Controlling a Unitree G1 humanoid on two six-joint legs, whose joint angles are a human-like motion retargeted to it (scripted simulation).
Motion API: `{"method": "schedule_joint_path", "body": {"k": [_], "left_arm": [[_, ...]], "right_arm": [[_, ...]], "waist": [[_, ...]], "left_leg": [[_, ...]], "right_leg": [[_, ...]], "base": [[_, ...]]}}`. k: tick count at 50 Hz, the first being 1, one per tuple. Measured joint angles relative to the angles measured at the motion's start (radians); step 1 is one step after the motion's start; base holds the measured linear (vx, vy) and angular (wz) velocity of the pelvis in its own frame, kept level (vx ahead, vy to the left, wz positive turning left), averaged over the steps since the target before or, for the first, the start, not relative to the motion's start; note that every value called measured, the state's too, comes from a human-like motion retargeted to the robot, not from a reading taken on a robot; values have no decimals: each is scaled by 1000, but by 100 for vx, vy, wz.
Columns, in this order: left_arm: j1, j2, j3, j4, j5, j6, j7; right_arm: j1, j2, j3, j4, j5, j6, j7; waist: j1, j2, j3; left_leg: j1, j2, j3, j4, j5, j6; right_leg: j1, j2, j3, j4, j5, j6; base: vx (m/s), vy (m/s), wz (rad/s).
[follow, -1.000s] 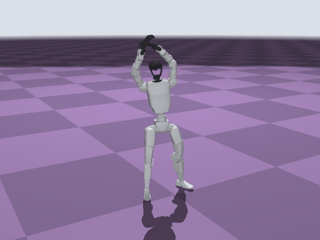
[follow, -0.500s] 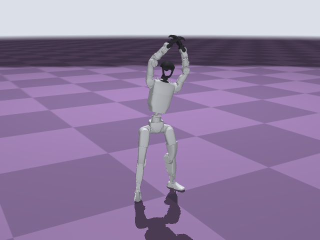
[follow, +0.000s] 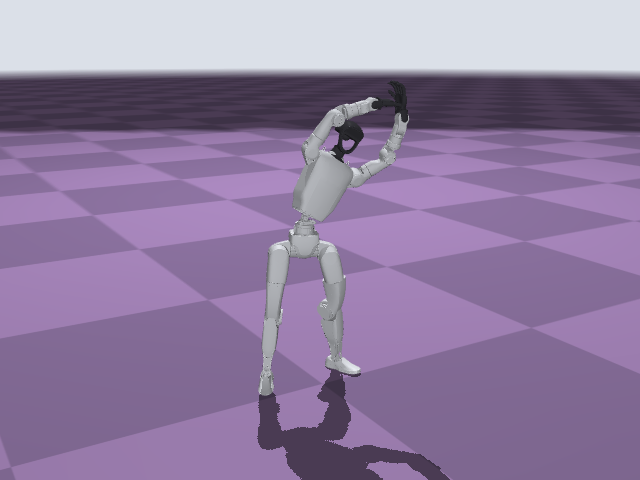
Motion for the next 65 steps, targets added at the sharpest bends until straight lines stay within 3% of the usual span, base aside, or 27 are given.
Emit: {"method": "schedule_joint_path", "body": {"k": [12,27,35,41,48,65], "left_arm": [[92,91,1,-87,-37,-60,-11],[104,-62,0,-100,15,-81,38],[85,-136,0,-81,64,-66,63],[48,-234,52,-20,94,8,108],[20,-289,45,-4,117,32,93],[-48,-341,18,16,129,103,4]], "right_arm": [[26,6,0,-65,1,17,34],[85,-166,0,-79,61,17,59],[122,-235,0,-78,137,21,73],[118,-272,-3,-70,229,58,75],[135,-326,-17,-74,268,61,88],[187,-363,-113,-73,205,-10,53]], "waist": [[40,0,32],[16,24,6],[-8,142,1],[-40,252,9],[-90,371,6],[-217,657,19]], "left_leg": [[-21,12,-46,9,-5,-1],[-103,-30,-92,43,-13,12],[-129,-61,-127,42,-7,-2],[-136,-76,-156,38,3,-14],[-140,-85,-182,43,8,-27],[-132,-66,-202,49,16,-20]], "right_leg": [[14,0,-34,-4,0,0],[-34,-62,-51,14,-24,0],[-39,-102,-73,24,-38,0],[-28,-120,-92,25,-39,0],[-7,-137,-117,23,-44,0],[28,-124,-142,15,-65,0]], "base": [[-2,1,10],[-2,0,4],[-4,4,22],[-3,3,23],[0,1,20],[2,-4,1]]}}
